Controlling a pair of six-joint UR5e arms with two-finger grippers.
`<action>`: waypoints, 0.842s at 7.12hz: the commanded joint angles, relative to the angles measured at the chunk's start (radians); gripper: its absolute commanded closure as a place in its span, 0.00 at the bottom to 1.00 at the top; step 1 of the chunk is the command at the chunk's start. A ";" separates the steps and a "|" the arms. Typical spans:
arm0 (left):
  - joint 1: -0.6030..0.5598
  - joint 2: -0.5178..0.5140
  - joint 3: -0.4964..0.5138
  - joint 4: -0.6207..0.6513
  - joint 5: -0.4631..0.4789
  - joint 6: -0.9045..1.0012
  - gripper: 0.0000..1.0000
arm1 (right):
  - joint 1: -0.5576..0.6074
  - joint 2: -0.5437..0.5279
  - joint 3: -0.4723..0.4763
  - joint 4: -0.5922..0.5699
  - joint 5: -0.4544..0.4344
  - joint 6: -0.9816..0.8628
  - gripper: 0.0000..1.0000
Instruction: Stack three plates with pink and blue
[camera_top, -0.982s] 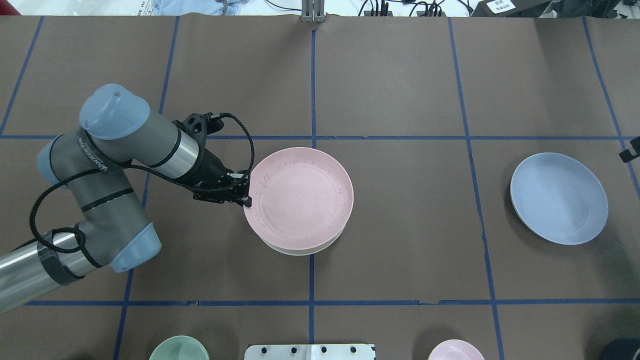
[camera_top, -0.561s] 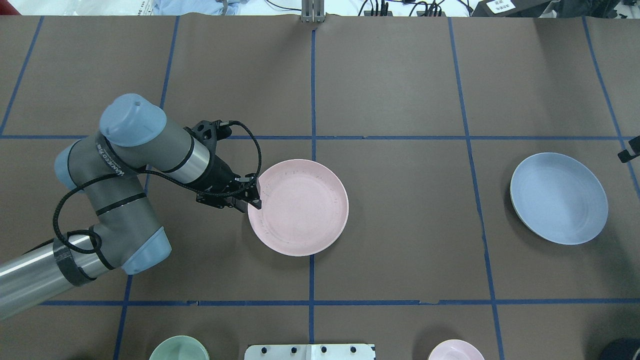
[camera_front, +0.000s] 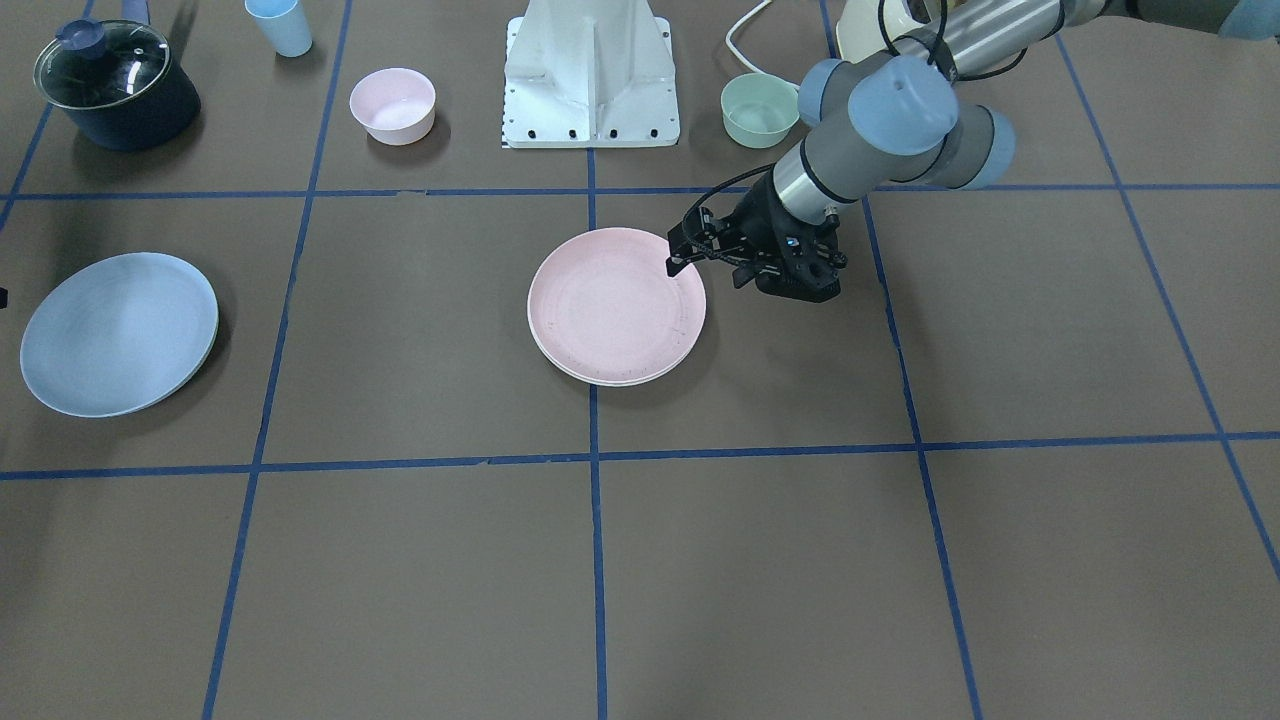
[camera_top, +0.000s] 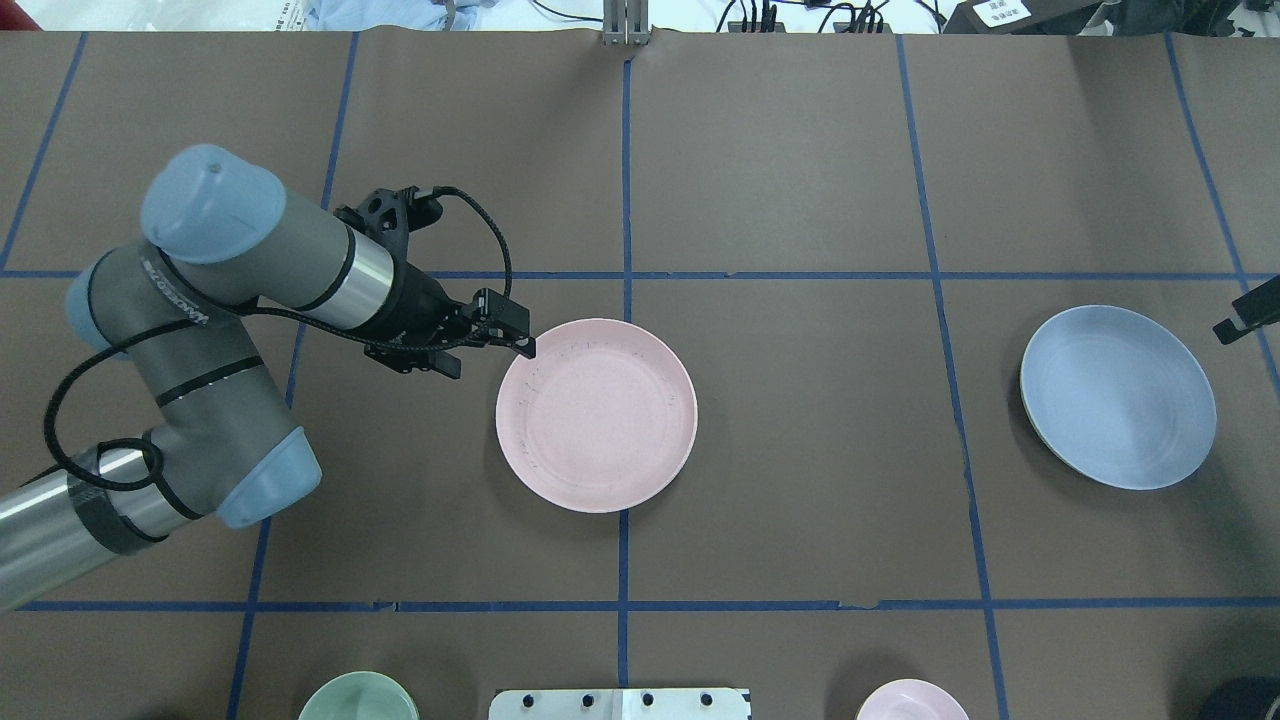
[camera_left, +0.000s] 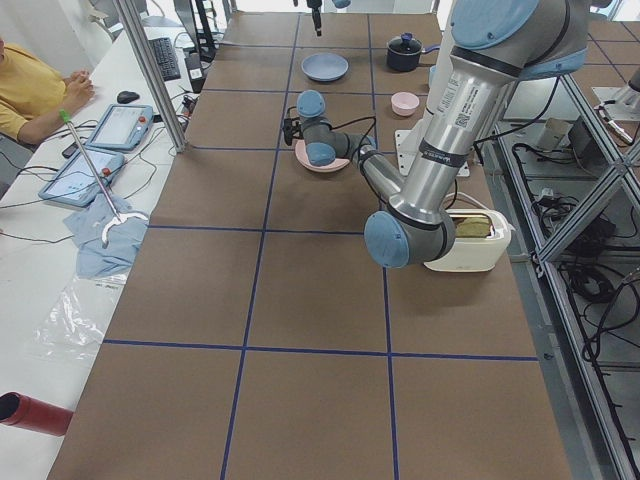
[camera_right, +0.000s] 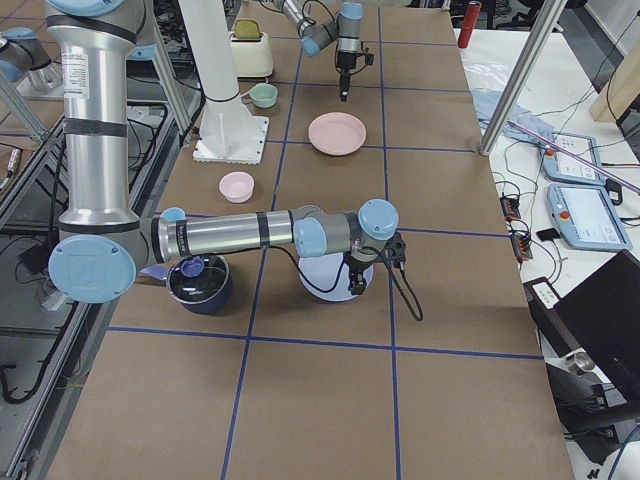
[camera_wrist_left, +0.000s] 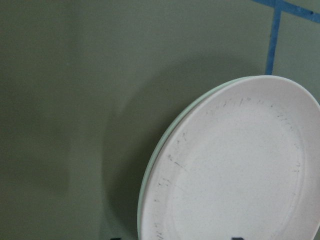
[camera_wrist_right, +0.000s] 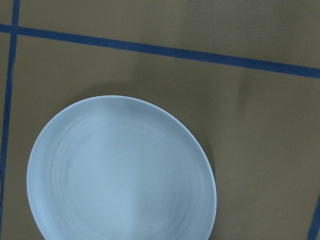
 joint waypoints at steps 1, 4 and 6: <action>-0.037 0.028 -0.045 -0.001 0.001 0.001 0.00 | -0.052 -0.012 -0.113 0.162 -0.022 0.010 0.00; -0.039 0.031 -0.046 -0.001 0.001 0.000 0.00 | -0.090 0.015 -0.243 0.346 -0.025 0.090 0.01; -0.040 0.032 -0.046 -0.001 0.001 0.000 0.00 | -0.101 0.030 -0.267 0.346 -0.025 0.099 0.15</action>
